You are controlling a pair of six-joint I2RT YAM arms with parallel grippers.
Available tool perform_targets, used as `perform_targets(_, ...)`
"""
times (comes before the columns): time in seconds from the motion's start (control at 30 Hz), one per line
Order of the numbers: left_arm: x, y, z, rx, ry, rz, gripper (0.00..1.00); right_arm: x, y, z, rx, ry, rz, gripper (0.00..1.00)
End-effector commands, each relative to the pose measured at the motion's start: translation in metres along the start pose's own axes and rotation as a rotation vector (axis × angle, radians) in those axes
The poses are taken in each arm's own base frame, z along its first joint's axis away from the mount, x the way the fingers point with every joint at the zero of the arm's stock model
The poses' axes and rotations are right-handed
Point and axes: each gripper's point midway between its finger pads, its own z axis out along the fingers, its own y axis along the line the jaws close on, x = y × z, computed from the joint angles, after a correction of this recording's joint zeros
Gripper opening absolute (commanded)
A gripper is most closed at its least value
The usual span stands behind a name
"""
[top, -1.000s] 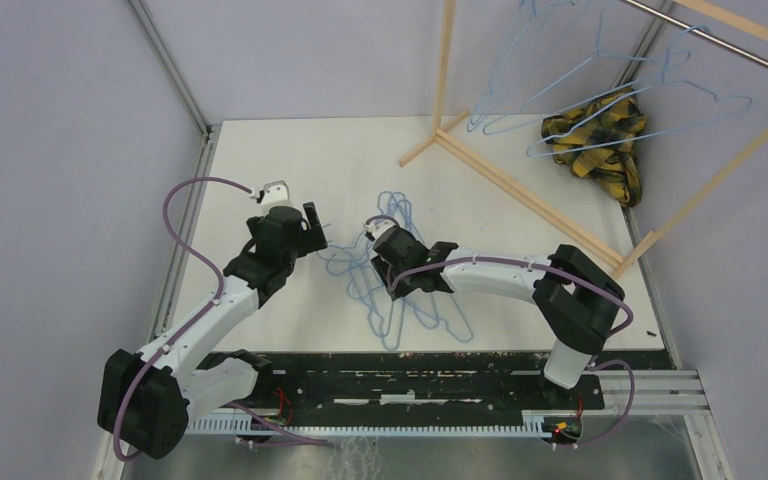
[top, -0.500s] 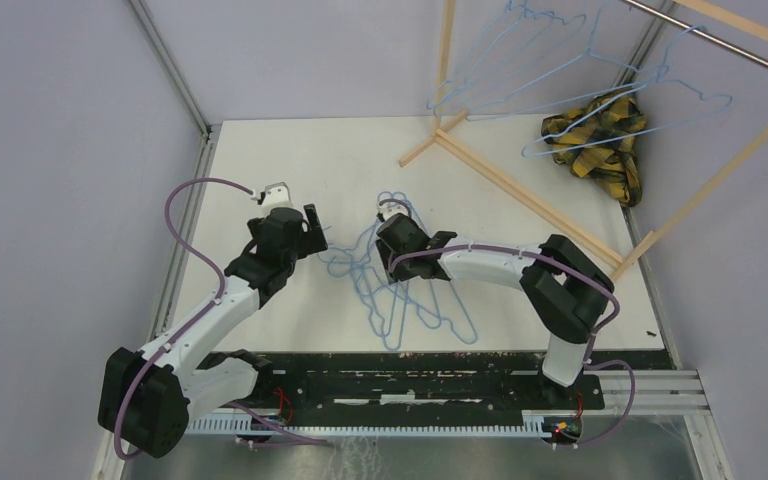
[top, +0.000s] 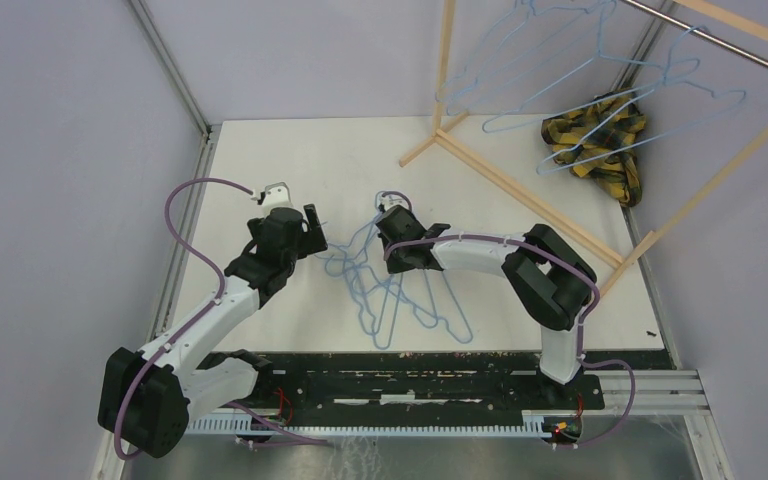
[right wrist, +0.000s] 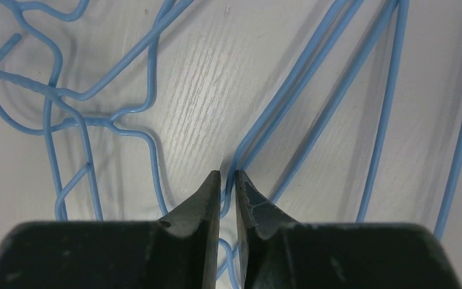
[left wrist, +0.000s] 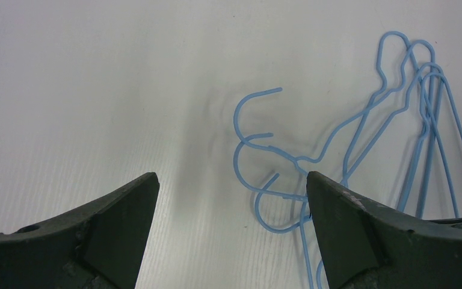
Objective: Organize the hangers
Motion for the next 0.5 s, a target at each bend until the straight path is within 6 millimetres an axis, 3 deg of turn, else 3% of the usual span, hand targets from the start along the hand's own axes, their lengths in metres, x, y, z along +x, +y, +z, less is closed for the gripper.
perform_targets(0.0,-0.011,-0.003,-0.001,0.011,-0.049,-0.069,0.99,-0.017,0.013,-0.001,-0.044,-0.037,0.014,0.19)
perform_targets(0.1,-0.012,-0.004,-0.002,0.012,-0.052,-0.071,0.99,-0.024,0.012,-0.009,-0.047,-0.058,0.007,0.07)
perform_targets(0.23,-0.013,-0.003,-0.002,0.012,-0.054,-0.07,0.99,-0.054,0.009,-0.028,-0.065,-0.14,0.037,0.01)
perform_targets(0.37,-0.013,-0.004,-0.002,0.013,-0.053,-0.07,0.99,-0.091,0.016,-0.041,-0.156,-0.219,0.097,0.01)
perform_targets(0.47,-0.012,-0.004,-0.001,0.011,-0.049,-0.067,0.99,-0.11,0.022,-0.04,-0.213,-0.242,0.131,0.01)
